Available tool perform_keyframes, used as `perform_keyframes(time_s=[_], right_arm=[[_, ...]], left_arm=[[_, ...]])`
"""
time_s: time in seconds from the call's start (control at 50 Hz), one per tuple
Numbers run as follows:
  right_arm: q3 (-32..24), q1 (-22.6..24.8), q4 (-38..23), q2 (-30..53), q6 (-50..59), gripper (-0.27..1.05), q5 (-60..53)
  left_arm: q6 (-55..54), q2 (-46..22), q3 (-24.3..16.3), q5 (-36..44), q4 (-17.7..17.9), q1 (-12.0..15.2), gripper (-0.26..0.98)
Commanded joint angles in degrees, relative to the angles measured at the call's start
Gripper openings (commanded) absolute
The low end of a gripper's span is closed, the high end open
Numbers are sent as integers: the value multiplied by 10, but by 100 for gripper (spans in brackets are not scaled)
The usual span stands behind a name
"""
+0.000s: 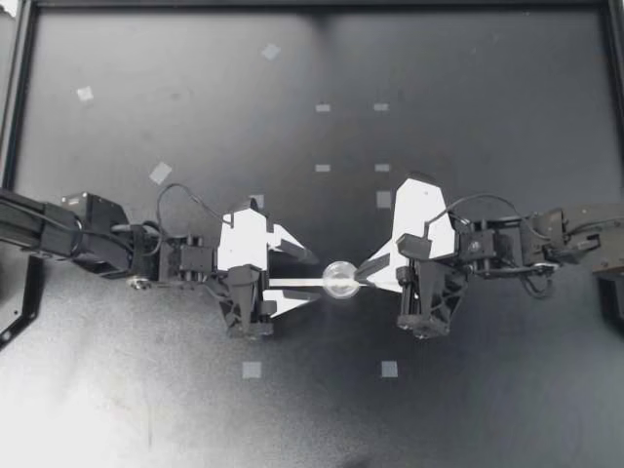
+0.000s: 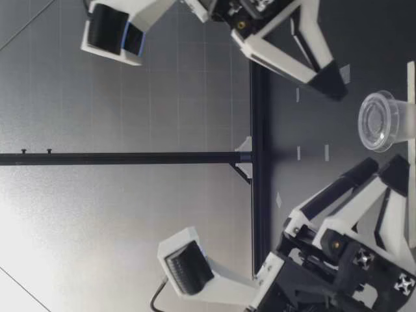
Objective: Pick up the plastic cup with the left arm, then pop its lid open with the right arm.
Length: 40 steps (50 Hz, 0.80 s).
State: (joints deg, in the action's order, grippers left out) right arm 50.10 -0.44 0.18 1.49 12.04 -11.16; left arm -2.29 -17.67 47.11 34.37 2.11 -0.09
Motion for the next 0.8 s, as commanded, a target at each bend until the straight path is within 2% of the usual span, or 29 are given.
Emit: perform_keyframes(time_s=[0.0, 0.78], right_arm=[[-6, -2, 0, -1, 1, -12, -7], [-7, -3, -1, 19, 0, -12, -26]], left_arm=[[0, 8, -10, 2, -1, 0, 62], [-1, -30, -48, 5, -2, -9, 62]])
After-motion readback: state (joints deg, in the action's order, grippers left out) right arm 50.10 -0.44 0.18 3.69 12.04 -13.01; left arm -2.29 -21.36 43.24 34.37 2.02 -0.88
